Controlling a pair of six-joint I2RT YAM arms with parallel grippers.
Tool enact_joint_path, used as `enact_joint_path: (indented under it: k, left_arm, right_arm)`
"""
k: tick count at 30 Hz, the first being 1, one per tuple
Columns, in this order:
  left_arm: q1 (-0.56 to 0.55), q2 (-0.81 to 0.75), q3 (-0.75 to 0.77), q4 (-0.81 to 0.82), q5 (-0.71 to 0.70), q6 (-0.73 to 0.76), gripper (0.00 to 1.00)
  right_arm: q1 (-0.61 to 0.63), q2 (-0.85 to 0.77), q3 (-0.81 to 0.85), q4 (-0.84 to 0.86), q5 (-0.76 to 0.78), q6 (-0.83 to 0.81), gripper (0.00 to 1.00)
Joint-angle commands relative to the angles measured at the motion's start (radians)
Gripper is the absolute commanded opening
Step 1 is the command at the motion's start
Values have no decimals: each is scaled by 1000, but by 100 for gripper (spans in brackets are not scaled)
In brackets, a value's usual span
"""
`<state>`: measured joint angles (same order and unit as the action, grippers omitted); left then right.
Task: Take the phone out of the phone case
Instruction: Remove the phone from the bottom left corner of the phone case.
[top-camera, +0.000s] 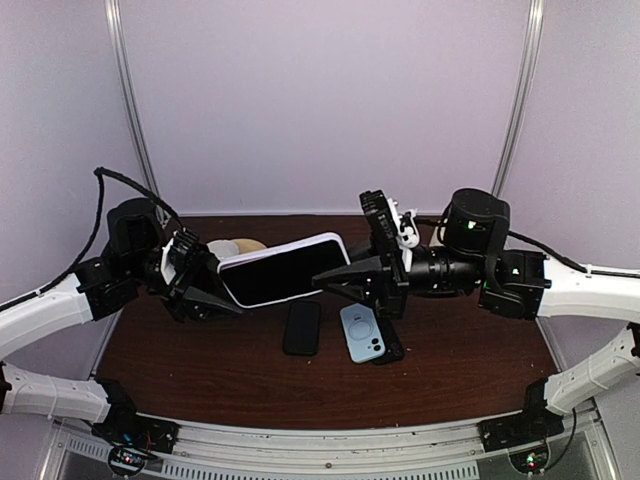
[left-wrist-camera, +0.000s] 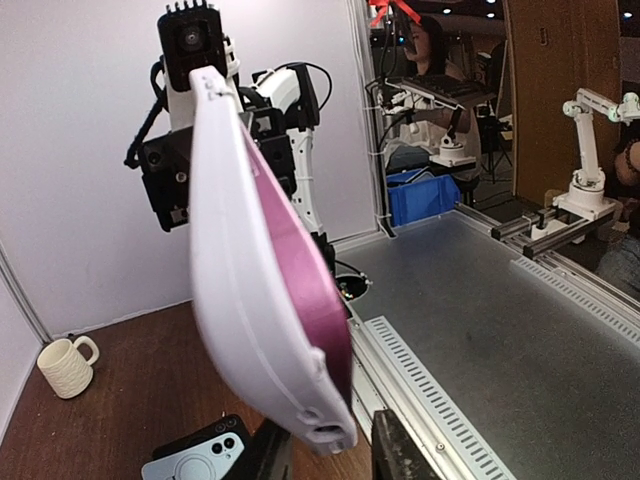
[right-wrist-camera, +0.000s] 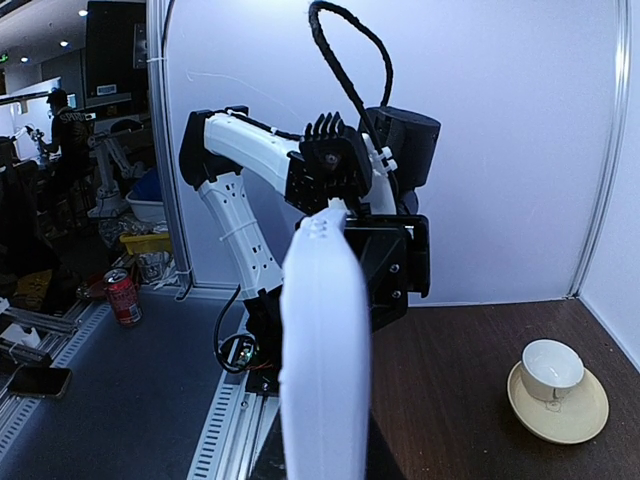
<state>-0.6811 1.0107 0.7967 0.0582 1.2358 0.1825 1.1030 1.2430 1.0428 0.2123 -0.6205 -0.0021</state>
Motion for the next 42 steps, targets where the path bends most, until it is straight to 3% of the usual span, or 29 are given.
enact_joint_path:
  k: [1,14,22,29,42]
  left_arm:
    - [5,8,35,10,17,11,30]
    - [5,15,39,7,24,7,29]
    - [-1,17,51,-10,34,23,9]
    - [-16,4,58,-51,75,57,10]
    - [-54,-48,51,-157,175,175,11]
  right_arm:
    - [1,-9,17,77,-10,-21,0]
    - [1,11,19,71,-27,-23,0]
    - [0,18,28,62,-58,-2,0]
    - [-2,24,79,-15,-92,90,0]
    - [-10,38,68,61,-231,283,0]
